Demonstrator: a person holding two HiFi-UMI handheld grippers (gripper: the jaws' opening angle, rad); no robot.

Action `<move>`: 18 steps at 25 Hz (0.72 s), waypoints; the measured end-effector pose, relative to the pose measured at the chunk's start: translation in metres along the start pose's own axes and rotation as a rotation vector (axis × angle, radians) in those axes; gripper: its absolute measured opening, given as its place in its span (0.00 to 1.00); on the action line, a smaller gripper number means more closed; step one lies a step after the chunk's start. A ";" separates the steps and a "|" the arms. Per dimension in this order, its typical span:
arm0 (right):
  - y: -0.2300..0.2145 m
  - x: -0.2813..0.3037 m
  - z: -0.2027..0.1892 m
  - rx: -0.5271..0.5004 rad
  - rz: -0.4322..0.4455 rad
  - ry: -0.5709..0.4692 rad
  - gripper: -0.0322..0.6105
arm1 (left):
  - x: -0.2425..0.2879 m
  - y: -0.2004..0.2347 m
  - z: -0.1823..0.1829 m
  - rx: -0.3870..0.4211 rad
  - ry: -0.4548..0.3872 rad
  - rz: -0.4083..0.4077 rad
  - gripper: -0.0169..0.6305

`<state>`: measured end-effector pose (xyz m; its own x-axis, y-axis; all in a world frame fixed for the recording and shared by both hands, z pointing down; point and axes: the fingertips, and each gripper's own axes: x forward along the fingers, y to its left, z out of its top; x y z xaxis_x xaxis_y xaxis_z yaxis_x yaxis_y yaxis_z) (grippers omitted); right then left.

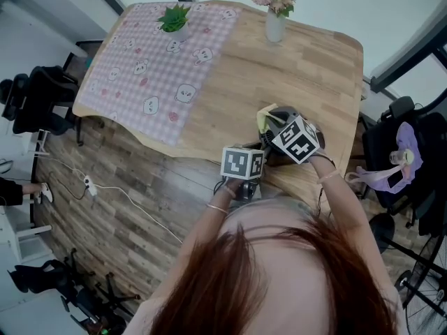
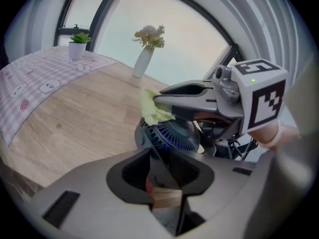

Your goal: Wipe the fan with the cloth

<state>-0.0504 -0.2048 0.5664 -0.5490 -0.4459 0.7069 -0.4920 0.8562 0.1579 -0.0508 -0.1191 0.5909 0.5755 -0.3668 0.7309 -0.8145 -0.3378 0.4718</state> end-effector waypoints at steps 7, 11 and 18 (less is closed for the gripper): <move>-0.005 -0.001 0.000 0.014 -0.004 -0.010 0.09 | 0.003 0.001 -0.004 -0.087 0.034 0.032 0.20; -0.005 -0.001 0.000 0.017 -0.004 -0.014 0.09 | 0.003 0.001 -0.005 -0.090 0.031 0.046 0.19; -0.016 -0.005 -0.007 0.023 -0.026 0.002 0.09 | 0.004 0.000 -0.004 -0.117 0.026 0.045 0.19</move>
<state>-0.0345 -0.2142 0.5651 -0.5343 -0.4677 0.7042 -0.5219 0.8378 0.1604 -0.0485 -0.1170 0.5962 0.5377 -0.3557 0.7644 -0.8431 -0.2173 0.4919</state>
